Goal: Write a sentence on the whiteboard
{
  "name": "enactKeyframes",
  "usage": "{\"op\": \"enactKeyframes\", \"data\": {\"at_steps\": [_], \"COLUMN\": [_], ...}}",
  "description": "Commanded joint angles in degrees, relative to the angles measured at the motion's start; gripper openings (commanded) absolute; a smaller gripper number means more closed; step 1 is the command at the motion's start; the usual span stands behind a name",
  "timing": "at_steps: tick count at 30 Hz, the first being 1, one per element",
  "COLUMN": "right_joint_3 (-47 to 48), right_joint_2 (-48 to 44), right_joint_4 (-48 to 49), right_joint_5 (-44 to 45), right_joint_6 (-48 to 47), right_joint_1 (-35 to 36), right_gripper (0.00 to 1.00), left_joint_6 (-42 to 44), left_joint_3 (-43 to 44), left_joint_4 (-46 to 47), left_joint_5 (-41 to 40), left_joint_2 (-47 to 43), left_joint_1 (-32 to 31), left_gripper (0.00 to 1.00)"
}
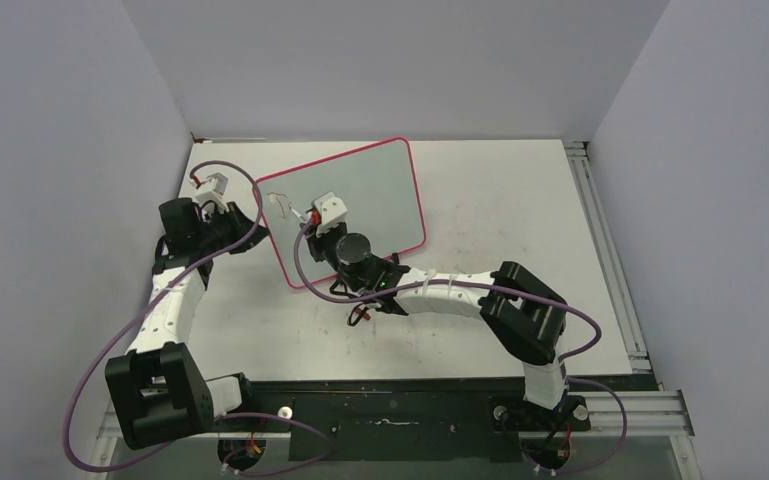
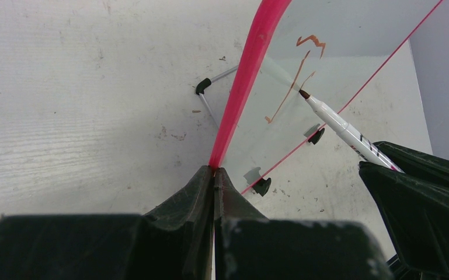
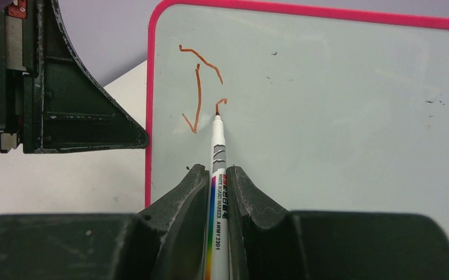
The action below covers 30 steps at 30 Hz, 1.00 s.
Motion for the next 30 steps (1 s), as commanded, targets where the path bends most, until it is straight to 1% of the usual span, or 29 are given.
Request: {"op": "enactKeyframes", "data": {"at_steps": [1,14,30], "right_joint_3": [-1.3,-1.2,1.3], "right_joint_2": [-1.0,-1.5,-0.8], "right_joint_4": [1.0,2.7,3.5], "right_joint_5": [1.0,4.0,3.9], "right_joint_6": [0.3,-0.1,-0.7], "right_joint_1": [-0.4,-0.5,-0.7], "right_gripper": [0.05,0.05,0.05], "left_joint_6": [0.2,0.2,0.3], "left_joint_3": [1.6,1.6,1.5], "left_joint_4": [0.7,0.6,0.7], "left_joint_5": [1.4,1.5,1.6], "left_joint_2": [-0.7,-0.7,-0.6], "left_joint_1": [-0.8,-0.9,-0.9], "left_gripper": [0.00,0.00,0.00]}}
